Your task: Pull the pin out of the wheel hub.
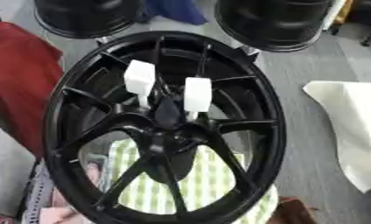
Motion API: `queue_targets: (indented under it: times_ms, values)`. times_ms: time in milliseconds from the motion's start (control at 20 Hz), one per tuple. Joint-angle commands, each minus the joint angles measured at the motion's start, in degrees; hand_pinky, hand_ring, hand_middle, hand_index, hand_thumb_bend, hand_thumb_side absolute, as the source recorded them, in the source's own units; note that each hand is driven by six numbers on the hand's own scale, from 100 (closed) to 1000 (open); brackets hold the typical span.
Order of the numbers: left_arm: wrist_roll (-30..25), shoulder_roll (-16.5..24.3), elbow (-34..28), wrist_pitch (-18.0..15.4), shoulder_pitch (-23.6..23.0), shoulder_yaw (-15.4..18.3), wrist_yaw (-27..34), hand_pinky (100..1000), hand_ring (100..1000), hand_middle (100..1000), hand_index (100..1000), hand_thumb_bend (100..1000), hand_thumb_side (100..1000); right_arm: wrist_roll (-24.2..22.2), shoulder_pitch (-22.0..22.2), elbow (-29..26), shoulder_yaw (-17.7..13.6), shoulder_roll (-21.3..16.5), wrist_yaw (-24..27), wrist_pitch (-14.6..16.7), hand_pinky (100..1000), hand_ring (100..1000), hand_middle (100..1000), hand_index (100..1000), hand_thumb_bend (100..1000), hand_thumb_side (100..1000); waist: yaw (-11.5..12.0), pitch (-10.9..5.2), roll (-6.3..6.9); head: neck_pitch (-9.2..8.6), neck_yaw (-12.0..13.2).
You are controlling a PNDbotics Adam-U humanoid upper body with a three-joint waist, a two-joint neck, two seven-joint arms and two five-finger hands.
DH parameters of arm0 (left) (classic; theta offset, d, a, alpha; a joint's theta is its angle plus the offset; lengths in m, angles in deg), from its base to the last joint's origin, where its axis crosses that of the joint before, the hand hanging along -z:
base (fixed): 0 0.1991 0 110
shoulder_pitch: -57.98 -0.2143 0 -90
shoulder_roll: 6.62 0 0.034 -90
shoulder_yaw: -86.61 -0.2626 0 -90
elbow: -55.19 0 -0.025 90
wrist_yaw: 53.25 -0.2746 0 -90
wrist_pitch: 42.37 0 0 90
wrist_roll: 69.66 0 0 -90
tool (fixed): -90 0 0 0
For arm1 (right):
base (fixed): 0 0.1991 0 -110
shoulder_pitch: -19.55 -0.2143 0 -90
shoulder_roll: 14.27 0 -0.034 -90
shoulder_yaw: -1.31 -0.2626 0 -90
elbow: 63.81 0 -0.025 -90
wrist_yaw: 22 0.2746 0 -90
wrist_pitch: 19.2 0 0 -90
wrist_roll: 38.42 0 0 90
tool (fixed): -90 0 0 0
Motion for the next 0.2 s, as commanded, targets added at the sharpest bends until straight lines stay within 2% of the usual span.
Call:
queue_targets:
  times_ms: [50, 200]
  values:
    - [6.95, -1.21, -5.12, -1.37, -1.18, 1.56, 5.93, 920, 646, 635, 789, 100, 720, 0.0, -0.36, -0.42, -0.86, -1.7, 0.42, 0.28, 547, 606, 537, 579, 120, 203, -0.1, -0.83, 0.11, -0.63, 0.33]
    - [11.66, -4.86, -10.02, -1.94, -3.99, 2.23, 9.1, 924, 649, 637, 789, 100, 727, -0.04, -0.52, -0.42, -0.89, -1.59, 0.38, 0.38, 546, 606, 537, 578, 123, 202, -0.23, -0.6, -0.04, -0.82, 0.5]
